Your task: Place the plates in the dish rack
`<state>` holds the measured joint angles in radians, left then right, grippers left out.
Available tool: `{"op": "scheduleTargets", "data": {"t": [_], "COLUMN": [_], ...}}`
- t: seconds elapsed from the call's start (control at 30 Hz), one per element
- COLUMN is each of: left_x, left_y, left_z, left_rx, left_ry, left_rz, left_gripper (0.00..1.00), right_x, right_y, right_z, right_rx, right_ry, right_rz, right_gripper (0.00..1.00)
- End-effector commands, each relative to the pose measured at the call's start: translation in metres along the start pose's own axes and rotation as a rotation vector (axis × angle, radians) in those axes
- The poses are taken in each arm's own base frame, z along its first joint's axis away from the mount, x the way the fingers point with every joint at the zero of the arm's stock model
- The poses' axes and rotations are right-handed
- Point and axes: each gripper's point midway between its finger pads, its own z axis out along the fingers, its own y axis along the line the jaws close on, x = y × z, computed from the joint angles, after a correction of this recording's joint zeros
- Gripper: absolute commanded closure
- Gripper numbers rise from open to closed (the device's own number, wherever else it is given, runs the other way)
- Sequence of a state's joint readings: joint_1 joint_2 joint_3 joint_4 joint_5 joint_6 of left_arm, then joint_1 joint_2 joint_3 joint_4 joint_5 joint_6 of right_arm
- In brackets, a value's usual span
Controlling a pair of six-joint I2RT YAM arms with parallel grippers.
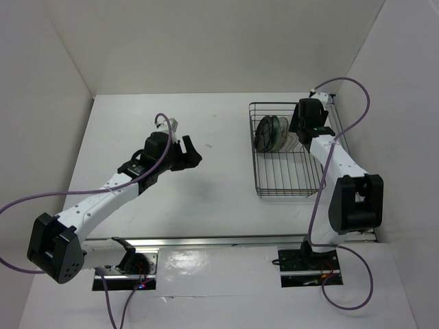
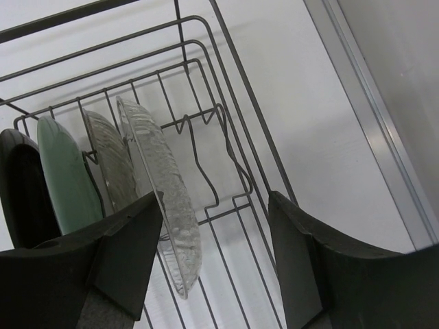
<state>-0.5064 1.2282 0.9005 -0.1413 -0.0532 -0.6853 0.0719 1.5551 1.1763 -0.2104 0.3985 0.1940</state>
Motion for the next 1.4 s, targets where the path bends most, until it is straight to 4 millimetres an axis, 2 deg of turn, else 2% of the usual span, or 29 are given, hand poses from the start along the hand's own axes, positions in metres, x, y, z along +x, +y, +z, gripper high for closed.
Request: {"op": "scheduleTargets", "data": {"t": [0.0,0.13,0.27,0.33,0.57,0.6,0.67,0.73,0.77,0.8,0.83,0.87,0.9,0.93,1.0,1.03,1.1,1.13,1.17,1.2,1.23,1.27,1.3,1.37], "left_x": [-0.012,-0.011,-0.011,-0.011,-0.011,-0.011,-0.011,-0.011,-0.010,-0.009,-0.011,-0.016,-0.018,-0.026,-0.034,-0.043,-0.054,-0.071,-0.069,-0.077,-0.081,-0.092,-0.093,-0.101], "left_y": [-0.012,-0.014,-0.013,-0.013,-0.013,-0.013,-0.013,-0.013,-0.012,-0.012,-0.012,-0.014,-0.011,-0.014,-0.012,-0.019,-0.021,-0.029,-0.024,-0.021,-0.024,-0.027,-0.019,-0.017], "left_z": [-0.004,-0.004,-0.004,-0.004,-0.004,-0.004,-0.004,-0.004,-0.004,-0.004,-0.005,-0.007,-0.006,-0.013,-0.014,-0.024,-0.031,-0.041,-0.049,-0.057,-0.066,-0.078,-0.089,-0.111], "left_rx": [0.046,0.054,0.054,0.054,0.054,0.054,0.054,0.054,0.049,0.049,0.046,0.039,0.017,0.002,-0.040,-0.044,-0.073,-0.069,-0.103,-0.132,-0.133,-0.137,-0.181,-0.190], "left_ry": [-0.044,-0.039,-0.039,-0.039,-0.039,-0.039,-0.039,-0.039,-0.031,-0.031,-0.028,-0.040,-0.040,-0.037,-0.038,-0.035,-0.044,-0.074,-0.046,-0.068,-0.075,-0.104,-0.102,-0.131], "left_rz": [-0.006,-0.006,0.003,0.003,0.003,0.003,0.003,0.003,0.003,0.003,0.014,0.014,0.014,0.024,0.025,0.030,0.041,0.039,0.067,0.076,0.091,0.101,0.119,0.135], "left_gripper": [0.15,0.15,0.15,0.15,0.15,0.15,0.15,0.15,0.15,0.15,0.15,0.15,0.15,0.13,0.11,0.11,0.02,0.02,0.01,0.01,0.01,0.01,0.01,0.01], "right_x": [-0.024,-0.039,-0.042,-0.050,-0.050,-0.045,-0.051,-0.063,-0.069,-0.076,-0.091,-0.097,-0.098,-0.101,-0.110,-0.110,-0.111,-0.110,-0.106,-0.106,-0.095,-0.092,-0.088,-0.080], "right_y": [0.000,0.003,0.006,0.012,0.025,0.020,0.022,0.026,0.029,0.036,0.039,0.038,0.043,0.046,0.050,0.052,0.049,0.052,0.051,0.047,0.050,0.041,0.035,0.016], "right_z": [-0.001,-0.001,0.006,0.005,0.027,0.031,0.034,0.022,0.014,0.005,-0.018,-0.029,-0.042,-0.067,-0.097,-0.124,-0.150,-0.178,-0.189,-0.200,-0.211,-0.226,-0.231,-0.246], "right_rx": [0.031,0.024,0.034,0.005,-0.066,-0.054,-0.068,-0.106,-0.131,-0.186,-0.222,-0.240,-0.257,-0.281,-0.299,-0.318,-0.299,-0.333,-0.342,-0.330,-0.351,-0.355,-0.342,-0.310], "right_ry": [-0.073,-0.100,-0.098,-0.115,-0.055,-0.038,-0.042,-0.067,-0.080,-0.090,-0.126,-0.145,-0.145,-0.148,-0.170,-0.184,-0.209,-0.222,-0.224,-0.237,-0.219,-0.235,-0.234,-0.243], "right_rz": [0.042,0.055,0.053,0.063,0.066,0.064,0.089,0.109,0.123,0.127,0.133,0.138,0.144,0.134,0.126,0.102,0.095,0.084,0.075,0.075,0.059,0.078,0.084,0.094], "right_gripper": [0.30,0.28,0.27,0.27,0.24,0.24,0.23,0.23,0.00,0.00,0.00,0.00,0.00,0.00,0.00,0.00,0.00,0.00,0.00,0.00,0.00,0.00,0.00,0.00]}}
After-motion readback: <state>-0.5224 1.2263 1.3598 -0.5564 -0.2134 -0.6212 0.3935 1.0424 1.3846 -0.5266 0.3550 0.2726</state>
